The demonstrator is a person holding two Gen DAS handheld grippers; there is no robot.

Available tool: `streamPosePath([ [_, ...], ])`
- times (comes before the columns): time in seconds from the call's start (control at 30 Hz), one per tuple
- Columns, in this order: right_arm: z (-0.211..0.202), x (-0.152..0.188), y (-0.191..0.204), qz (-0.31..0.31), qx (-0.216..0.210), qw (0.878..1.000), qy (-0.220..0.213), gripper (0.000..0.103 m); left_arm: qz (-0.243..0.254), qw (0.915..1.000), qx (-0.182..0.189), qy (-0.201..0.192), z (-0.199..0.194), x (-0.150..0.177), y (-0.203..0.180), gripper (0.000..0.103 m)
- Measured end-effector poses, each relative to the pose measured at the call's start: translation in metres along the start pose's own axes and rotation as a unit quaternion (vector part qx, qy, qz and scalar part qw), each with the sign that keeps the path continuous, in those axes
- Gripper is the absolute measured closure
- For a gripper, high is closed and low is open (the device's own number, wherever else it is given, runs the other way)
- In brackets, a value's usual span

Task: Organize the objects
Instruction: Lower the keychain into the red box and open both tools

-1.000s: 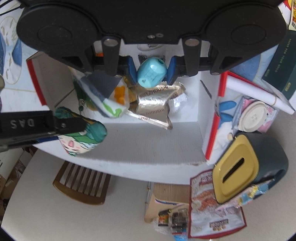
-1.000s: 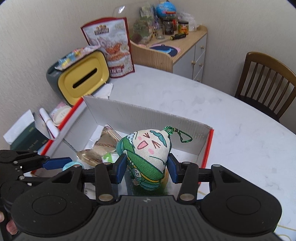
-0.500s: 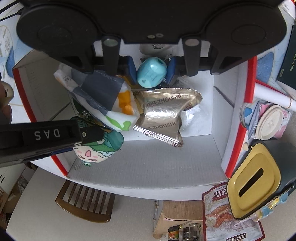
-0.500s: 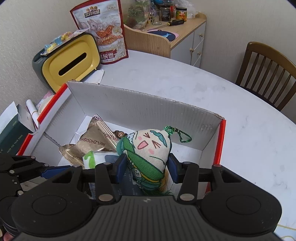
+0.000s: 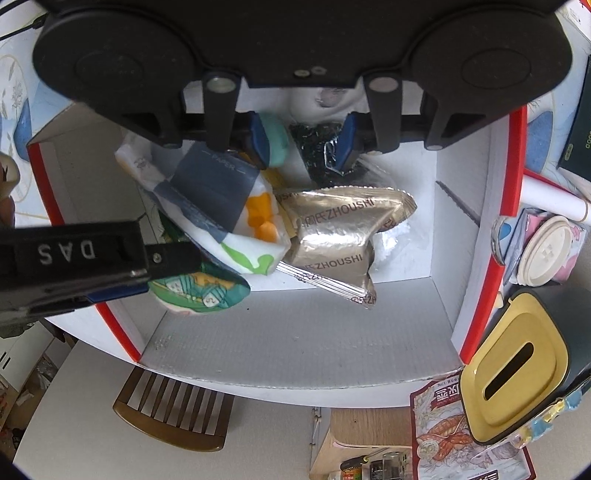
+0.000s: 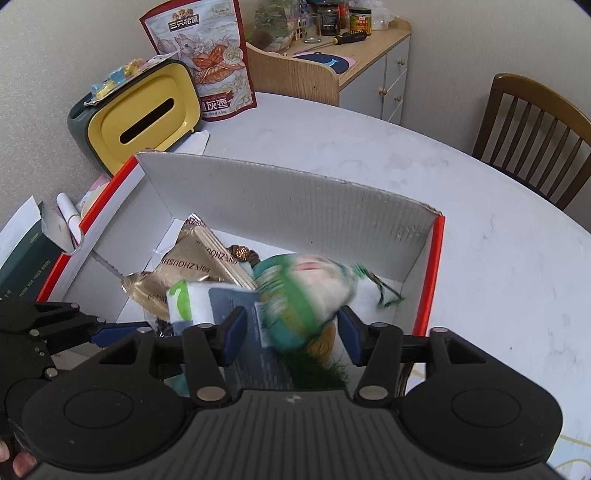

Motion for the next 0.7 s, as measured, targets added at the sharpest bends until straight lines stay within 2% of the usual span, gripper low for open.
streamPosePath([
  [0.07, -0.005, 0.002, 0.000, 0.001, -0.001, 1.000, -0.004, 0.047, -0.003, 1.0000, 0.001, -0.004, -0.003, 0.000, 0.000, 0.062],
  [0.2, -0.019, 0.006, 0.001, 0.003, -0.007, 1.000, -0.015, 0.046, -0.004, 0.9998, 0.001, -0.018, -0.014, -0.002, -0.001, 0.050],
  [0.7, -0.084, 0.028, 0.011, 0.014, -0.030, 0.997, -0.069, 0.043, -0.001, 0.9968, 0.010, -0.079, -0.069, -0.002, -0.012, 0.035],
])
Point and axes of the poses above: each gripper's, at about its wrist camera, not at the fingertips, and z roughly the way its jaws point, y to its left, x to its underside, the point moved 9 cm from there along z, roughly the way its jaws point, and after that the axes turned 6 degrees about -z, right-handed, at the moved point
